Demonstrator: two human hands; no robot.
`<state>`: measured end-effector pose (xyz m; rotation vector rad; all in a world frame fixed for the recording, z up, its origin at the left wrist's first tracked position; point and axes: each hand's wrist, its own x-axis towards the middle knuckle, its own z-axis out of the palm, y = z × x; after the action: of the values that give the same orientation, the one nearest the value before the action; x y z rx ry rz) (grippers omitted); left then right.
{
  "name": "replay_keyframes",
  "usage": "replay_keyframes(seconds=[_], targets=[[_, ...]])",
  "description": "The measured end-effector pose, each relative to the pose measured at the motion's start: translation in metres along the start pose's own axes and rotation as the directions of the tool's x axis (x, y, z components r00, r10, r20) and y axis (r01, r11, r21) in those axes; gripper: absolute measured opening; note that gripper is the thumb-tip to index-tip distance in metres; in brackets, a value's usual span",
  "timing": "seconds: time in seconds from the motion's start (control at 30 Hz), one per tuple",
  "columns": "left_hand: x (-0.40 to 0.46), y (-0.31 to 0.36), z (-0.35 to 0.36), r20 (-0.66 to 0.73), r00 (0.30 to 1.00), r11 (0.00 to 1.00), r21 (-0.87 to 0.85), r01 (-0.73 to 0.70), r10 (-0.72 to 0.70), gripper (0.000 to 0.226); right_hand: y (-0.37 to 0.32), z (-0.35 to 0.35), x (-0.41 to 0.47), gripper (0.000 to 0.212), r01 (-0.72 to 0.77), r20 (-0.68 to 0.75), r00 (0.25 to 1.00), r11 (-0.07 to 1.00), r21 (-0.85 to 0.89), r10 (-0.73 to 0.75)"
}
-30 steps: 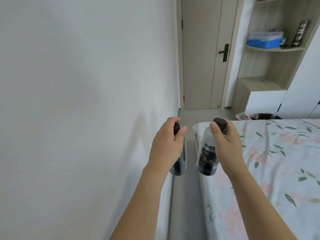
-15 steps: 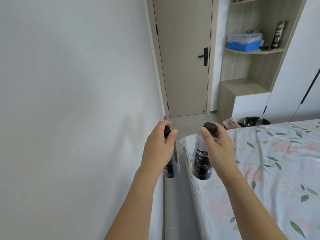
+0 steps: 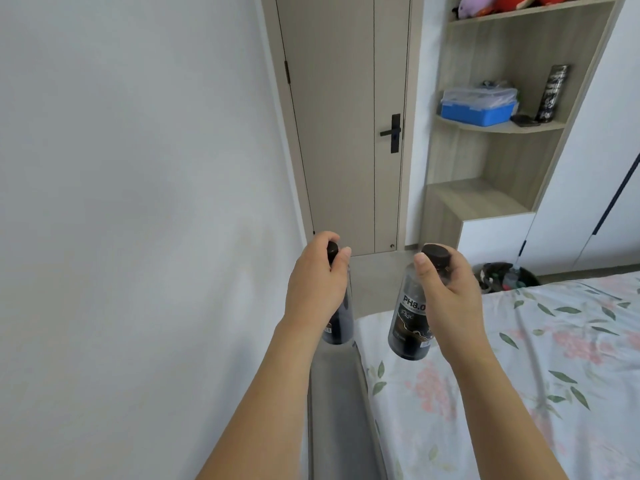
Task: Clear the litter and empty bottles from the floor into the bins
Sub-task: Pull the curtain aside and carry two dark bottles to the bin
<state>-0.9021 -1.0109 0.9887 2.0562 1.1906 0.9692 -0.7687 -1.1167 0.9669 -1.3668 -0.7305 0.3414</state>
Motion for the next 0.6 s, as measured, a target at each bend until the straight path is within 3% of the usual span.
replay_keyframes(seconds=[0.27,0.6], targets=[[0.111,-0.014,0.046,0.004,1.000,1.000,0.007,-0.011,0.011,0.020,0.035,0.019,0.113,0.008,-0.019,-0.036,0.999,1.000,0.003,0.019],[0.238,-0.034,0.079,0.047,0.998,0.999,0.034,-0.035,0.034,0.022,0.072,0.081,0.238,0.004,-0.035,0.027,0.999,0.999,0.028,0.034]])
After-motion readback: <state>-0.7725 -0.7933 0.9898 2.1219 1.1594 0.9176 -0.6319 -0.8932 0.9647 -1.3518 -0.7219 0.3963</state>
